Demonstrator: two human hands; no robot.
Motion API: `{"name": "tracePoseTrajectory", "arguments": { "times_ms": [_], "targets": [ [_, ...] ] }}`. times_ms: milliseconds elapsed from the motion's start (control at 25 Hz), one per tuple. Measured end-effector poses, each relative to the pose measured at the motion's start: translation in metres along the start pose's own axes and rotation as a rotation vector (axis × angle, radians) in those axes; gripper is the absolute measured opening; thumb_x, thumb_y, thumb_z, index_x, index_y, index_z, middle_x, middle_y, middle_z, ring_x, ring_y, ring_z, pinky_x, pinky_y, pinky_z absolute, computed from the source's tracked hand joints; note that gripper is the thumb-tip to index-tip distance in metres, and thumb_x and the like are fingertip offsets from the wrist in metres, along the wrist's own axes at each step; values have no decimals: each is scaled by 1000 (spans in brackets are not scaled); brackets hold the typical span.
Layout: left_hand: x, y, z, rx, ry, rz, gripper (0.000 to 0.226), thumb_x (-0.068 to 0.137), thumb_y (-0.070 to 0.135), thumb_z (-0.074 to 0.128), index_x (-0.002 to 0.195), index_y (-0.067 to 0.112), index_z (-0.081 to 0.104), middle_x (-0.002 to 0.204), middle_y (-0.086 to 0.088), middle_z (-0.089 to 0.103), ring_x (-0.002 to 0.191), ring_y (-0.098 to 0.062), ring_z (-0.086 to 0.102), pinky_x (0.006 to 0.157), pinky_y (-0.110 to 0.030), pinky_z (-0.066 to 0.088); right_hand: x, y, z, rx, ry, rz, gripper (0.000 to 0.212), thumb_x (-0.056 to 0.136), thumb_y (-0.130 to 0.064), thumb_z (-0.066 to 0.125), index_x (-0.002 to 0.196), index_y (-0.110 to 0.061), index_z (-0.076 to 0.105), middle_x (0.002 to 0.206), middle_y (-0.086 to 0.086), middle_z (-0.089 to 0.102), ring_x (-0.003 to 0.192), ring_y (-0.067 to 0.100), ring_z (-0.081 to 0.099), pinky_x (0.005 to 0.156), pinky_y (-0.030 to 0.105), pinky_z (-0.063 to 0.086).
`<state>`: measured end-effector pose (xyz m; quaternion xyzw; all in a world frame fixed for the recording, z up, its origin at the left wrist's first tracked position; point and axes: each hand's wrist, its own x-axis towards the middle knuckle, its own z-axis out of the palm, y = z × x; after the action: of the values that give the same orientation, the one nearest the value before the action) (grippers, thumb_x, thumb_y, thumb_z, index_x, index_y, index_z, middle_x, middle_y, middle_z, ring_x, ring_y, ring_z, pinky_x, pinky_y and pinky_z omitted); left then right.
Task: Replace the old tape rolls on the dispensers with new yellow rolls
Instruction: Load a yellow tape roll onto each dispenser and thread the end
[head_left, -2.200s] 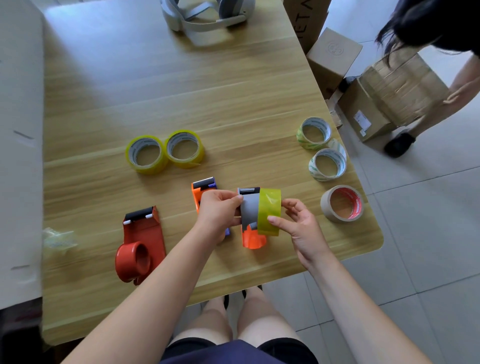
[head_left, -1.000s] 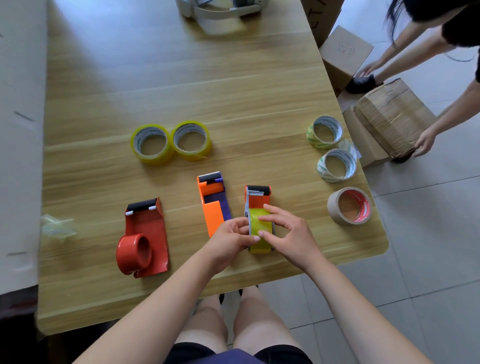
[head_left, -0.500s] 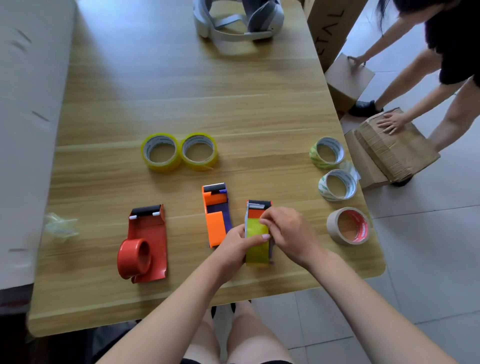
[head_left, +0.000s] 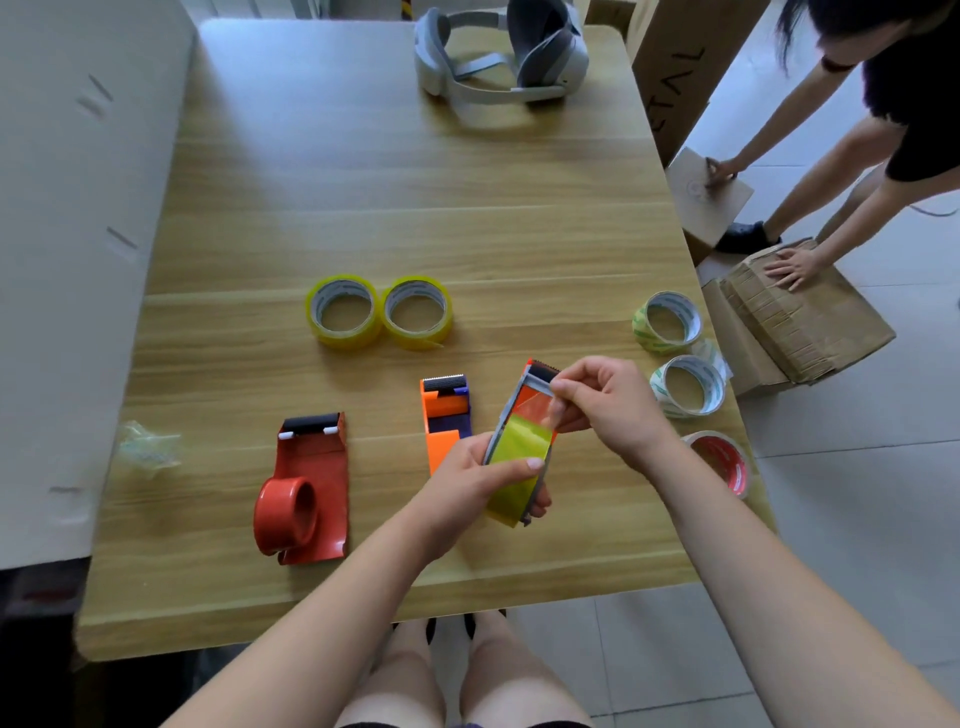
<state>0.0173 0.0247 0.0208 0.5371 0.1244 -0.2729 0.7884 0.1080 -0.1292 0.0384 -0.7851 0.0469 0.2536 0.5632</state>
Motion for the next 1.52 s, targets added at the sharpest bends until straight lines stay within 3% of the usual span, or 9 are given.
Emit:
{"name": "tracePoseTrajectory", "arguments": {
  "times_ms": [80,240,520,680,760,880,1080,1320,1520],
  "targets": [
    [-5,1,3,10,-6,30,22,78,17,63,94,4,57,72,-13,68,63,-25,64,64,-34,52,2,-11,-3,19,-13,16,16,90,4,53,76,-3,56,58,11,62,49,20,66,54,36,59],
    [-10,7,4,-8,-82,38,30,76,9,63,104,3,54,77,-10,71,72,-22,68,70,-32,55,9,-30,-12,-5,-1,-21,15,91,3,52,79,-2,56,61,13,60,51,20,68,52,35,58],
    [-9,12,-1,-20,-64,38,48,76,3,64,120,-3,48,88,-11,70,85,-27,66,81,-44,52,7,-31,-15,-60,-28,6,16,91,2,52,78,-4,57,64,16,62,49,17,66,47,28,55],
    [-13,19,0,21,-100,37,49,71,1,69,116,-4,49,87,-12,69,82,-27,66,79,-44,52,11,-32,-29,-86,86,-3,17,91,2,53,76,-5,57,62,15,59,41,16,61,38,24,49],
    [-15,25,4,25,-75,27,47,74,16,71,111,-6,51,83,-13,68,78,-27,66,75,-41,53,14,-36,-36,-122,83,-36,16,90,1,54,76,-5,58,61,14,60,42,17,60,37,24,48],
    [-14,31,12,5,36,14,51,84,39,58,105,-7,54,74,-15,67,66,-25,65,65,-33,55,17,-44,-41,-158,61,-73,17,90,2,55,75,-7,59,60,12,61,43,17,60,39,25,50],
    [-16,32,6,-52,23,36,35,80,19,63,109,-1,56,78,-15,68,72,-28,67,68,-38,54,14,-42,-58,-60,149,-65,17,90,2,55,75,-6,58,59,13,60,39,15,59,38,24,50],
    [-16,33,8,-40,-48,41,38,79,13,61,112,-4,54,80,-14,68,74,-24,68,66,-33,55,5,-25,-59,-19,220,-11,16,92,1,53,78,-5,57,64,16,57,39,11,59,38,22,49],
    [-19,32,10,2,-125,39,35,78,17,65,107,0,56,79,-13,69,74,-25,67,68,-35,54,14,-34,-67,-98,138,-65,15,91,0,55,77,-6,58,63,13,57,41,14,60,39,23,50]
  ]
}}
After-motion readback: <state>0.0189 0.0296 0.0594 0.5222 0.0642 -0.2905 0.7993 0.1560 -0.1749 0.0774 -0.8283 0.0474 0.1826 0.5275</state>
